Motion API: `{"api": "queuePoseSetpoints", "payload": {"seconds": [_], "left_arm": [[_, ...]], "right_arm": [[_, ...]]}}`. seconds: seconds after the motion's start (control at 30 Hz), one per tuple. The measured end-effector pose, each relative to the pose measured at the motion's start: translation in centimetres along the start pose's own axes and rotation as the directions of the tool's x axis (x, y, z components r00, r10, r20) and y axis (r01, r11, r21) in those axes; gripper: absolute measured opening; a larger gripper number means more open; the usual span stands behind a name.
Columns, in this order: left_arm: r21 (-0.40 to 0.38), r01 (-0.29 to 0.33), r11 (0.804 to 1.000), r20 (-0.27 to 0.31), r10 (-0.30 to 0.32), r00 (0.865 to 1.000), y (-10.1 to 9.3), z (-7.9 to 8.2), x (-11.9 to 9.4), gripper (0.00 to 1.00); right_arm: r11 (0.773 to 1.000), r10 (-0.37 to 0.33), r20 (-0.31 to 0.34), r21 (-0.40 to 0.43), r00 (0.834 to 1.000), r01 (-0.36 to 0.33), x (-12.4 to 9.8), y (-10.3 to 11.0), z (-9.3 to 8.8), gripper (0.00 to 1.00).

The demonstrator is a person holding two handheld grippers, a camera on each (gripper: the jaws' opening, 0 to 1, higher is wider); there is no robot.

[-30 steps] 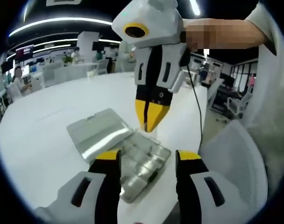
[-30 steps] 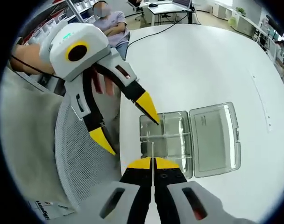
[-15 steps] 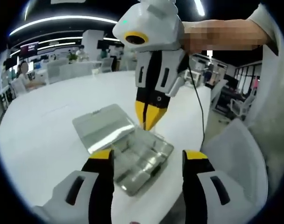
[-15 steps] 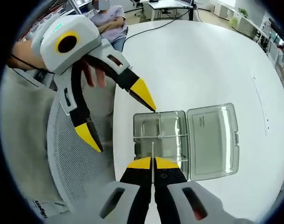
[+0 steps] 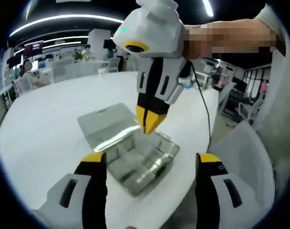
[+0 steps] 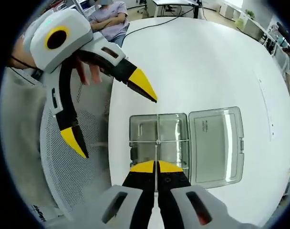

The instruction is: Insert the divider into the dual guide fixture by aligning both edges with the guide slots and pushing it downward to the bottom, including one-sided entry, uneven engagement, binding, and posture correction.

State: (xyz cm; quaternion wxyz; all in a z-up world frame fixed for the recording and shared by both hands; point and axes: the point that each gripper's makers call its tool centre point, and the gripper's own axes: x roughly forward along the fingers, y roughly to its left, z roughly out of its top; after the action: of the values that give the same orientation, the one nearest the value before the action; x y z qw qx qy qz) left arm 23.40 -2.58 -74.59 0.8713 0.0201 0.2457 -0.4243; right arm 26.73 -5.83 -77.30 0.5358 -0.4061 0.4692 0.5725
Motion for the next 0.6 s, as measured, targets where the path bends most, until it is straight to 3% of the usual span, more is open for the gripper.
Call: {"api": "queuePoseSetpoints", "payload": {"seconds": [0.6], "left_arm": [[-0.028,0.000,1.000,-0.015,0.000,1.000,-0.4,-0.5,0.1,0.75]], "right_arm": [[1.000,-0.014,0.006,-0.022,1.000,0.014,1.1,-0.4,-0.1,0.00]]}}
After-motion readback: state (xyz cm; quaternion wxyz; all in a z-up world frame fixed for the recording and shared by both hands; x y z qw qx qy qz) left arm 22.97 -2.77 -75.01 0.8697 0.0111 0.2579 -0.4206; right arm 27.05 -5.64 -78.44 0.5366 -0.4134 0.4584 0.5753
